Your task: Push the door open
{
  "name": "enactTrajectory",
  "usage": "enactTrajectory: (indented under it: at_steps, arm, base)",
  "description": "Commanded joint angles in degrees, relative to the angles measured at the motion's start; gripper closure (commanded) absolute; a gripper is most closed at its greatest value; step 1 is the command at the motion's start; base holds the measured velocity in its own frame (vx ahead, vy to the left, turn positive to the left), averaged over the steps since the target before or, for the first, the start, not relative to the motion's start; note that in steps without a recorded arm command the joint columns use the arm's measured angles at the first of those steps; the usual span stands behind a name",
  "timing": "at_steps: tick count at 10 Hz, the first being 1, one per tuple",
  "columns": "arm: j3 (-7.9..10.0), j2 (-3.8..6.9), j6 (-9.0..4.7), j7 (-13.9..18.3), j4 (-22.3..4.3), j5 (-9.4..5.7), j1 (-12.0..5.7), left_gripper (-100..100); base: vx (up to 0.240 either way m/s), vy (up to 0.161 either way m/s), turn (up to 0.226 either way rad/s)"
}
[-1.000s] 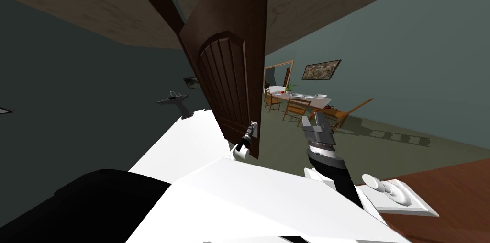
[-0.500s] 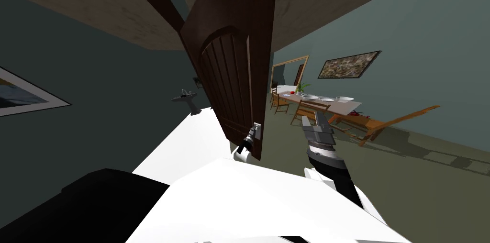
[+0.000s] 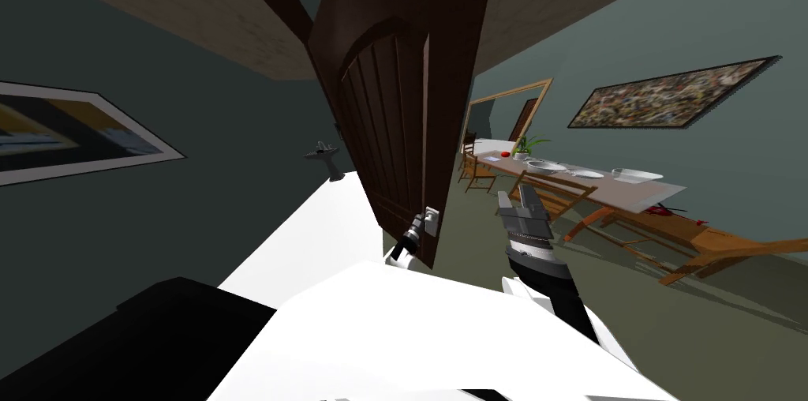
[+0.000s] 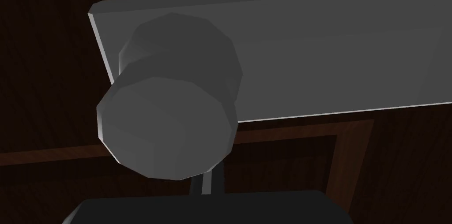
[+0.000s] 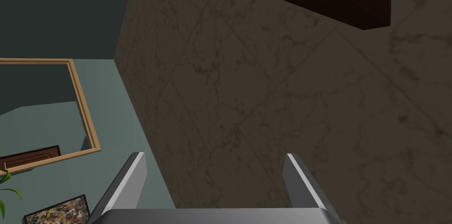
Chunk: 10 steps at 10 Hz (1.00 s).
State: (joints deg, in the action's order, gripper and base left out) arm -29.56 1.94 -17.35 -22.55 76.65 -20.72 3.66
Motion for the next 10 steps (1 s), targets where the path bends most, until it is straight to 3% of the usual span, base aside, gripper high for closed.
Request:
enactTrajectory:
  at_steps: [1,3,4,6,8,9,10]
  arm:
    - [-0.9,0.29,-0.37,-0.53,-0.26,0.2,0.51,-100]
    - [-3.53,0.16,-0.58,-1.93,1.05,0.4,2.8,-100]
    - [-3.53,0.16,-0.58,-1.93,1.05,0.4,2.8,-100]
    - [-5.53,-1.09,-0.74,-3.0,2.04,0.54,4.55,-100]
    - [-7.56,-3.58,-0.9,-4.08,3.05,0.69,6.32,-100]
    - [-6.89,-3.12,-0.59,-3.94,2.94,0.71,5.88,-100]
    - [-6.72,-1.43,-0.3,-4.02,2.9,0.78,5.61,-100]
  base:
    - [-0.136,0.089,-0.009]
    - [-0.196,0.146,0.044]
    - [-0.126,0.095,0.023]
    - [-0.119,0.084,0.049]
    - [-0.122,0.088,0.062]
    - [-0.053,0.041,-0.001]
    - [0.07,-0.048,-0.017]
